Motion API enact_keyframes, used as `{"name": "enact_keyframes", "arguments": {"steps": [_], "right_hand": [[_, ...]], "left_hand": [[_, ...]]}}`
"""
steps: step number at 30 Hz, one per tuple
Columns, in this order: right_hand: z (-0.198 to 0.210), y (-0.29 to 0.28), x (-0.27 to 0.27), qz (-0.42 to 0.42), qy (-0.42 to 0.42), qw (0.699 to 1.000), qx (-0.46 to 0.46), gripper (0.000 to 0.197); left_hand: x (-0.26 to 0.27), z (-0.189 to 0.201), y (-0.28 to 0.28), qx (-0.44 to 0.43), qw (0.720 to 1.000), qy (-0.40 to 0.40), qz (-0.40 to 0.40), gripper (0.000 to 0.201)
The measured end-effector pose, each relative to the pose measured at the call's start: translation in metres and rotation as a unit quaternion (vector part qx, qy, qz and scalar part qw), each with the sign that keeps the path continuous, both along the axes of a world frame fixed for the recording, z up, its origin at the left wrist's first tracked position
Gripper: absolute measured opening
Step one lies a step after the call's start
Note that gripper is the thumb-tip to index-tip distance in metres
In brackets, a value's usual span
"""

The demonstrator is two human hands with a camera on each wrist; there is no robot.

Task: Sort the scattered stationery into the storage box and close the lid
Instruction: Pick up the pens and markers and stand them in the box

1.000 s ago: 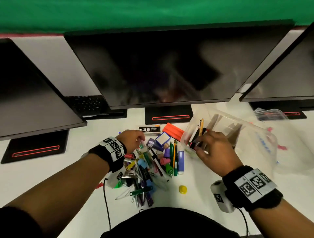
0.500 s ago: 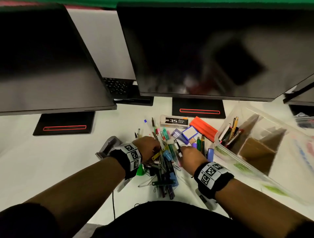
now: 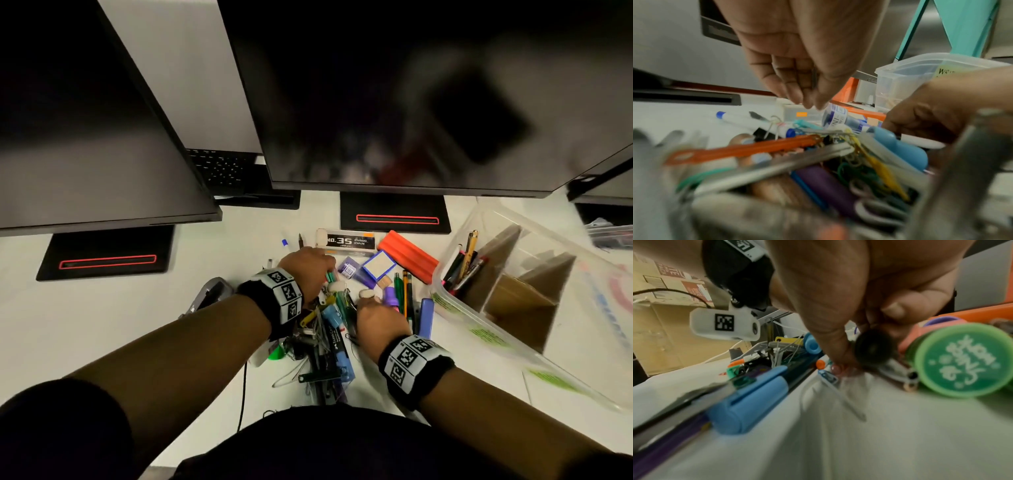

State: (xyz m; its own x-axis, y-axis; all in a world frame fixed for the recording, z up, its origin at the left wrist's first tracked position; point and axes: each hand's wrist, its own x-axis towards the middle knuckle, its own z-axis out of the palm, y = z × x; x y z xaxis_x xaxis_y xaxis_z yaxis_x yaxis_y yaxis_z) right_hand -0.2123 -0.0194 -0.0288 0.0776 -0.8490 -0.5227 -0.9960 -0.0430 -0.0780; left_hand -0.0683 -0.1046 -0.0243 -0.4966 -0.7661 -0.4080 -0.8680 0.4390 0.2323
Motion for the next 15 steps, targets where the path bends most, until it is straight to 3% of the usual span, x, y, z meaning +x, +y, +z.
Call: {"name": "enact_keyframes", "arguments": {"steps": [4, 10, 15], "right_hand": [[0.001, -0.007, -0.006, -0.049, -0.031, 0.998, 0.004, 0.027], [0.004, -0.014, -0.014, -0.154, -0.136, 0.979, -0.008, 0.026], [0.014, -0.013, -0.03, -0.266, -0.166, 0.949, -0.042, 0.032]], "left_hand": [[-0.015, 0.0, -0.01, -0.04, 0.991, -0.067, -0.112, 0.037], [-0.018, -0.004, -0.016, -0.057, 0.978, -0.11, -0.17, 0.029], [-0.023, -0.003, -0.023, -0.053, 0.961, -0.153, -0.223, 0.031]]}}
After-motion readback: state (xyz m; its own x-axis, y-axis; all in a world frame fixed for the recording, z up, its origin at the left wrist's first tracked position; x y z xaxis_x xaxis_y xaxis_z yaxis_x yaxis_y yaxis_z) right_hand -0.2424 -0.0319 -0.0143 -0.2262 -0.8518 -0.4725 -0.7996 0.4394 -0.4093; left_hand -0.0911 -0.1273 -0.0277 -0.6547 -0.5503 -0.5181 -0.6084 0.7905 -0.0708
